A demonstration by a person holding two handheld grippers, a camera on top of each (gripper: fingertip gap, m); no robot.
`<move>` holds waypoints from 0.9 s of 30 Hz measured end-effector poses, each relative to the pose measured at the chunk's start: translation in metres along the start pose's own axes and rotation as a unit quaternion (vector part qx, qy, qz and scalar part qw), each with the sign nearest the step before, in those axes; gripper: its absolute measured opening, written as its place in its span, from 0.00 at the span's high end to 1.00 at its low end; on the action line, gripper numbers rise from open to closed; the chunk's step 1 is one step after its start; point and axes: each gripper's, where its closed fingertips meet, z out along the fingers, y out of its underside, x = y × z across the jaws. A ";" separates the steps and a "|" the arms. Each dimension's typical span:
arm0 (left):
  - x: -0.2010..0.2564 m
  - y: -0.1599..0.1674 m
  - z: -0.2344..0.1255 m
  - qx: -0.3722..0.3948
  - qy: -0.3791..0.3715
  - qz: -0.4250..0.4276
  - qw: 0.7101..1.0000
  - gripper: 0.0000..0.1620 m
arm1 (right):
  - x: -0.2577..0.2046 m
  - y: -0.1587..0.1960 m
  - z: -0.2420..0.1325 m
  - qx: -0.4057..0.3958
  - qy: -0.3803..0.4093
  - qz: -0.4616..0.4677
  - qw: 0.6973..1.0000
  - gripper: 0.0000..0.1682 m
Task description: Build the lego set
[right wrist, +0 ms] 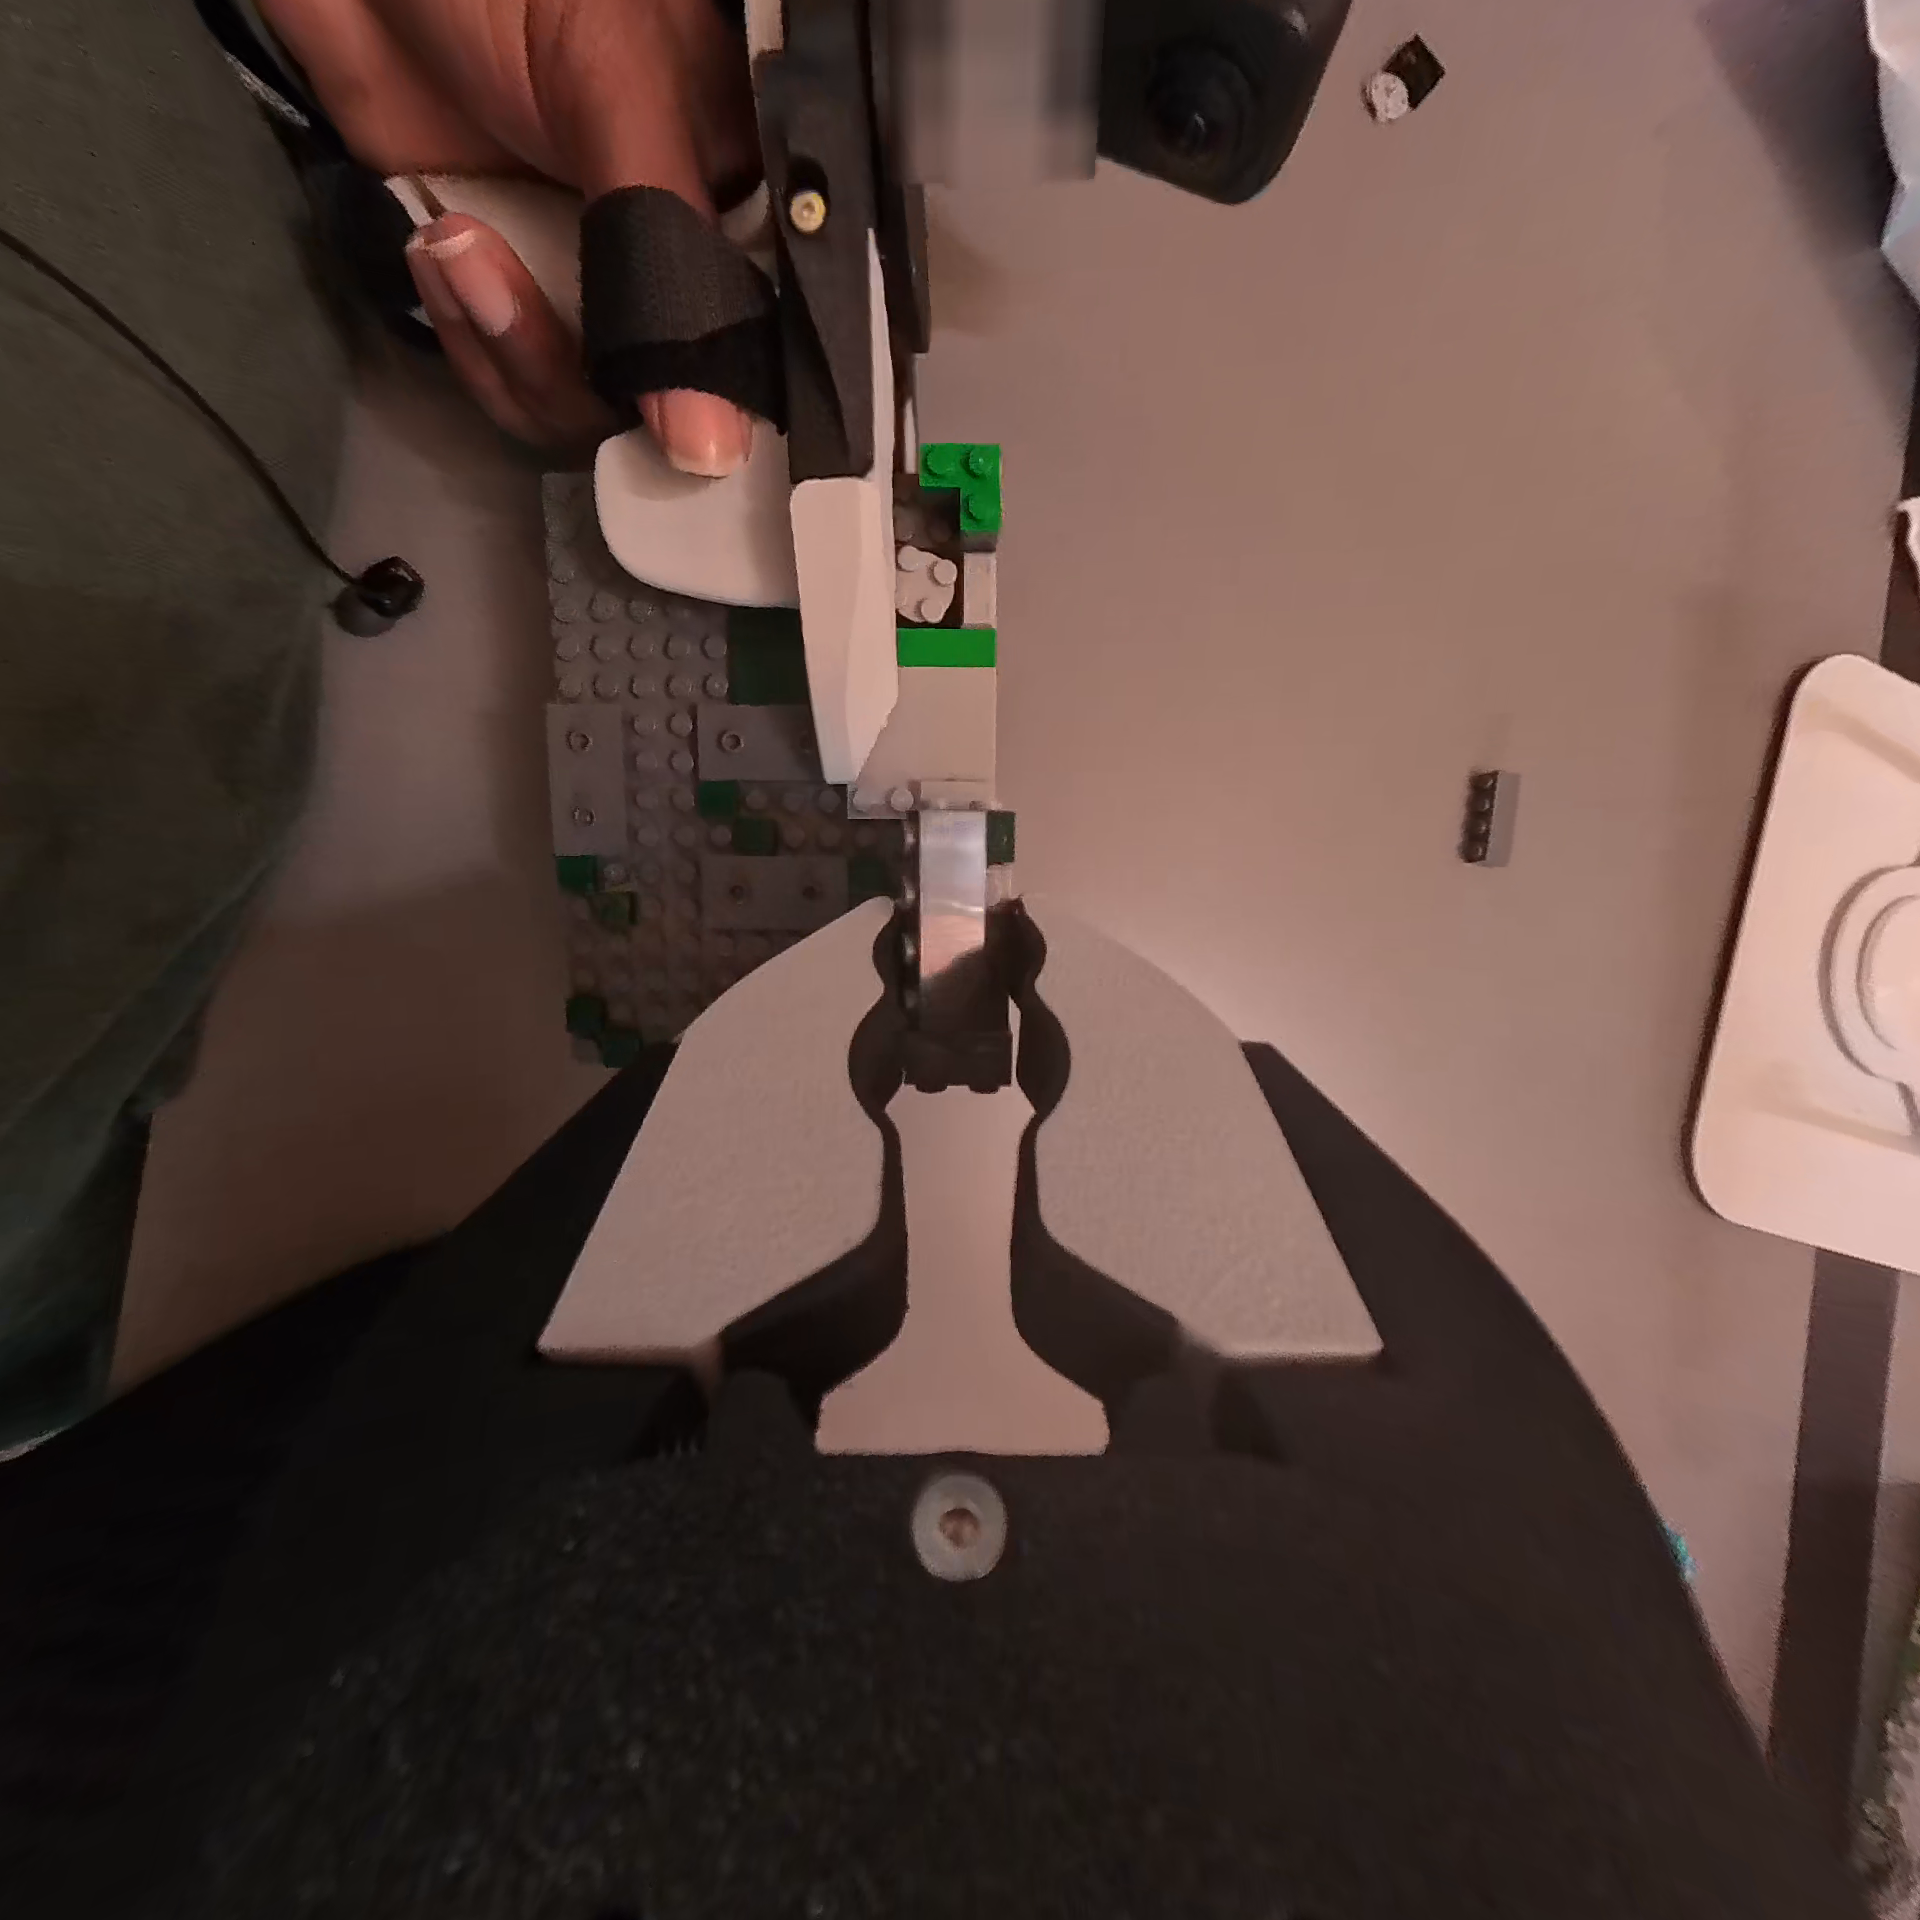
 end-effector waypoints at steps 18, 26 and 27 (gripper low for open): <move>0.024 -0.009 -0.052 -0.152 -0.060 0.159 0.974 0.76 | -0.013 0.006 -0.019 0.056 -0.080 -0.069 0.993 0.90; 0.030 0.023 0.002 -0.338 0.057 0.052 0.938 0.79 | -0.035 -0.010 -0.019 0.067 -0.149 -0.196 0.967 0.90; 0.031 0.027 0.006 -0.346 0.069 0.047 0.935 0.79 | -0.037 -0.012 -0.019 0.068 -0.155 -0.205 0.964 0.90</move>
